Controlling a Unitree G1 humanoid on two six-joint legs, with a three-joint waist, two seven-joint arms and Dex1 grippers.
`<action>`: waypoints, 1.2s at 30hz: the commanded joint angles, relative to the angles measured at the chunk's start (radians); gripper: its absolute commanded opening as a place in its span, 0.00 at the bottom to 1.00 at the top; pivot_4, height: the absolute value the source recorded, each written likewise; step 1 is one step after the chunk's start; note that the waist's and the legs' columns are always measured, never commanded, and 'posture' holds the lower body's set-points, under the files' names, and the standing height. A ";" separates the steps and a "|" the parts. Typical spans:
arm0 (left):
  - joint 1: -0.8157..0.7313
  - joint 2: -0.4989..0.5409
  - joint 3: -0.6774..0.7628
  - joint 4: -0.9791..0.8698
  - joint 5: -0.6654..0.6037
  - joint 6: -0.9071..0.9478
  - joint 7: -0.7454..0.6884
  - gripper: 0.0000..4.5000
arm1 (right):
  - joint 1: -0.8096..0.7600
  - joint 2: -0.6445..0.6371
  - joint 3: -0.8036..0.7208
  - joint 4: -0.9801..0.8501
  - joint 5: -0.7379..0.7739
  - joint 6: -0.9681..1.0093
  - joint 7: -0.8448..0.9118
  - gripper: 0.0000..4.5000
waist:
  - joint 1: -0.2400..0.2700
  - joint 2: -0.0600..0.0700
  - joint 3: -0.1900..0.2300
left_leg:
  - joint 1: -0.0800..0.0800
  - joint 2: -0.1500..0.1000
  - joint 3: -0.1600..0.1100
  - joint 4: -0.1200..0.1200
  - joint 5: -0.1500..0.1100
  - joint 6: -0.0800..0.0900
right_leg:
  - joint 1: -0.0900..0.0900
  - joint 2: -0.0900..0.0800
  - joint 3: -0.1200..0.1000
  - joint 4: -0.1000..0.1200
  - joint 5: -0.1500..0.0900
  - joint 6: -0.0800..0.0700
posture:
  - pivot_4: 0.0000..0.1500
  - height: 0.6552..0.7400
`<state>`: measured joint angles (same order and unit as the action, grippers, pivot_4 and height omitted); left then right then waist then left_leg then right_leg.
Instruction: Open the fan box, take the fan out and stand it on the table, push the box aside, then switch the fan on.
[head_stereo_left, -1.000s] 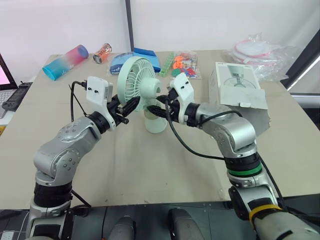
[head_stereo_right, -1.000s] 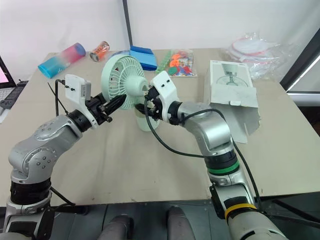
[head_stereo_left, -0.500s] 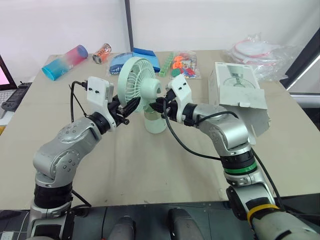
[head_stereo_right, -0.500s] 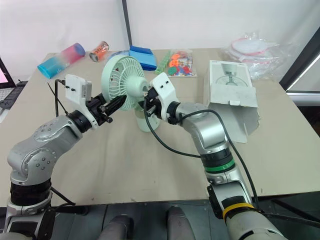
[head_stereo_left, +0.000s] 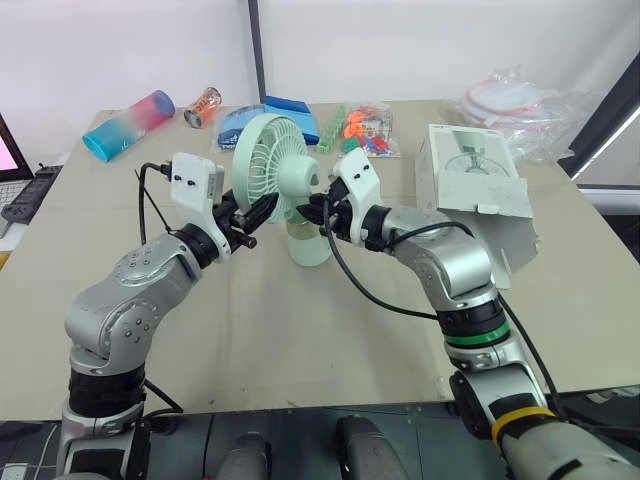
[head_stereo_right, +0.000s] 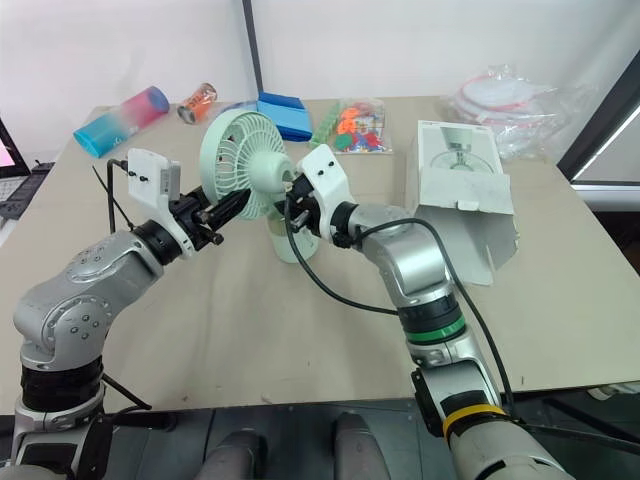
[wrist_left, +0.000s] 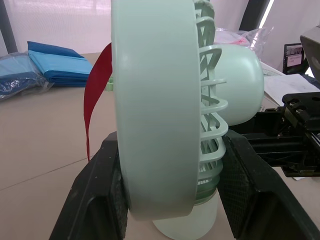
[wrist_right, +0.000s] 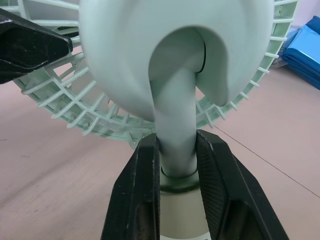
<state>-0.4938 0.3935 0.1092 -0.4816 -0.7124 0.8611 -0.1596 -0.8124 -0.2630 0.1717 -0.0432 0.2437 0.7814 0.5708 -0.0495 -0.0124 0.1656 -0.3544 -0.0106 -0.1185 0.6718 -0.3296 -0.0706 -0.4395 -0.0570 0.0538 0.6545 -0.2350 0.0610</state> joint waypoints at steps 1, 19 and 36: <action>-0.018 -0.013 -0.001 -0.068 -0.029 -0.014 -0.026 0.42 | -0.032 0.020 0.010 -0.007 0.031 -0.016 0.046 0.21 | 0.000 0.000 0.000 | 0.000 0.000 0.000 0.000 0.000 0.000 | 0.000 0.000 0.000 0.000 0.000 0.000 | 1.00 1.00; -0.020 -0.005 0.013 -0.078 -0.067 0.002 -0.095 0.42 | -0.028 0.002 0.014 0.017 0.043 -0.096 0.188 0.21 | -0.001 0.000 0.000 | 0.000 0.000 0.000 0.000 0.000 0.000 | 0.000 0.000 0.000 0.000 0.000 0.000 | 1.00 1.00; -0.020 -0.004 -0.017 -0.091 -0.055 -0.002 -0.110 0.42 | -0.028 -0.004 0.018 0.028 0.032 -0.088 0.197 0.09 | -0.001 0.000 0.000 | 0.000 0.000 0.000 0.000 0.000 0.000 | 0.000 0.000 0.000 0.000 0.000 0.000 | 1.00 1.00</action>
<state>-0.4829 0.4019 0.1263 -0.4944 -0.7253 0.8817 -0.2170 -0.8180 -0.2891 0.1580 0.0163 0.2471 0.7151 0.7252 -0.0508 -0.0124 0.1656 -0.3544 -0.0106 -0.1183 0.6718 -0.3296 -0.0706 -0.4398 -0.0570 0.0538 0.6547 -0.2350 0.0610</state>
